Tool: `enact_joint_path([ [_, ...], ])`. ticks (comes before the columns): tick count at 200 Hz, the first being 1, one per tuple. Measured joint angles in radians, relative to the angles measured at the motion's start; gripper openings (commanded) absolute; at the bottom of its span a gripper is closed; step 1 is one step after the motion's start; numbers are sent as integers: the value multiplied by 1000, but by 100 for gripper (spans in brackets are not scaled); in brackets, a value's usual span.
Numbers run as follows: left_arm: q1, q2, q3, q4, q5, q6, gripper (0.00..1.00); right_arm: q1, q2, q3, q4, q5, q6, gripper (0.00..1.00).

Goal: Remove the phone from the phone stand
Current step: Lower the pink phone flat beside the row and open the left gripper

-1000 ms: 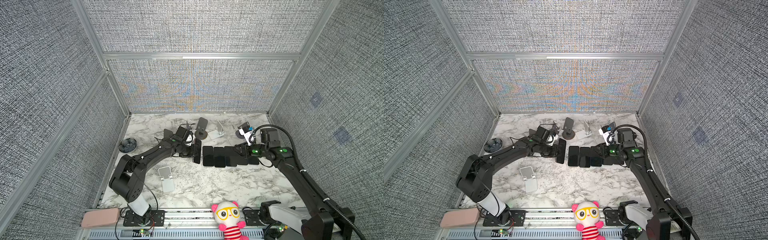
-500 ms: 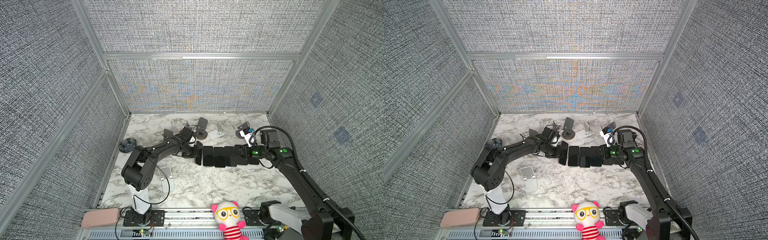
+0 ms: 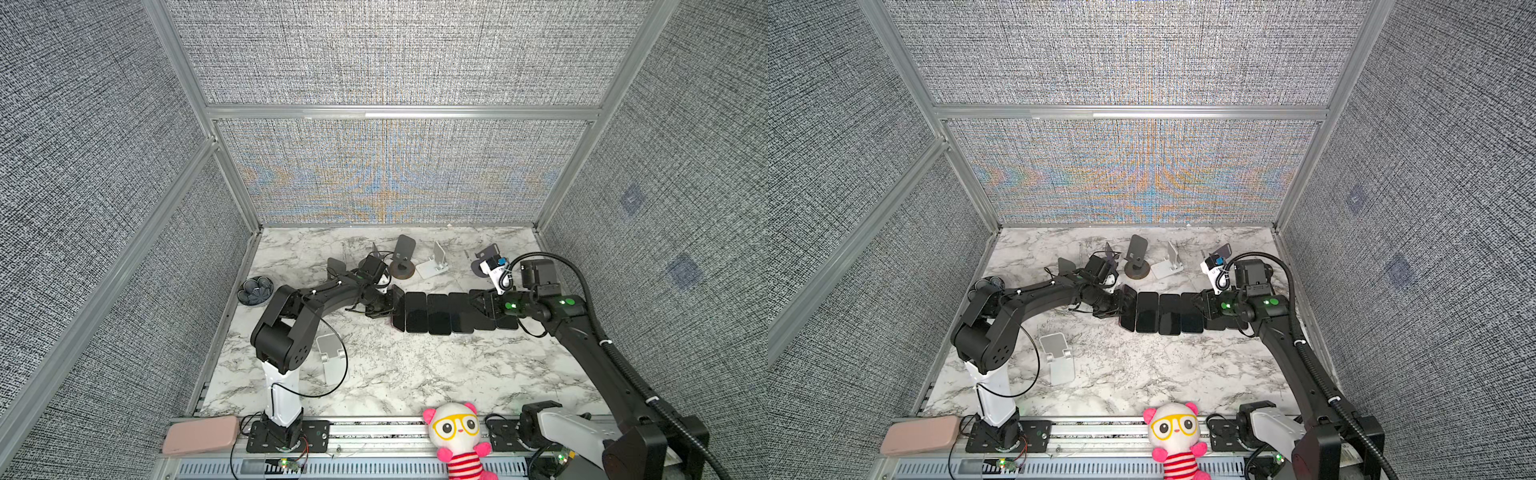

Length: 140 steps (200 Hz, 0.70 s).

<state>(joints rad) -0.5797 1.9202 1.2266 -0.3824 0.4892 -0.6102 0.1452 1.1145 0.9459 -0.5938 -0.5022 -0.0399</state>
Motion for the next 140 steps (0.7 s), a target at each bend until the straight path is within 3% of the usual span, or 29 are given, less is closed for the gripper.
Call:
enact_joint_path([
  [75, 0, 26, 5, 9, -15, -19, 36, 0, 7, -9, 0, -3, 0, 34],
  [140, 0, 23, 11, -31, -49, -11, 70, 0, 21, -12, 1, -6, 1, 34],
])
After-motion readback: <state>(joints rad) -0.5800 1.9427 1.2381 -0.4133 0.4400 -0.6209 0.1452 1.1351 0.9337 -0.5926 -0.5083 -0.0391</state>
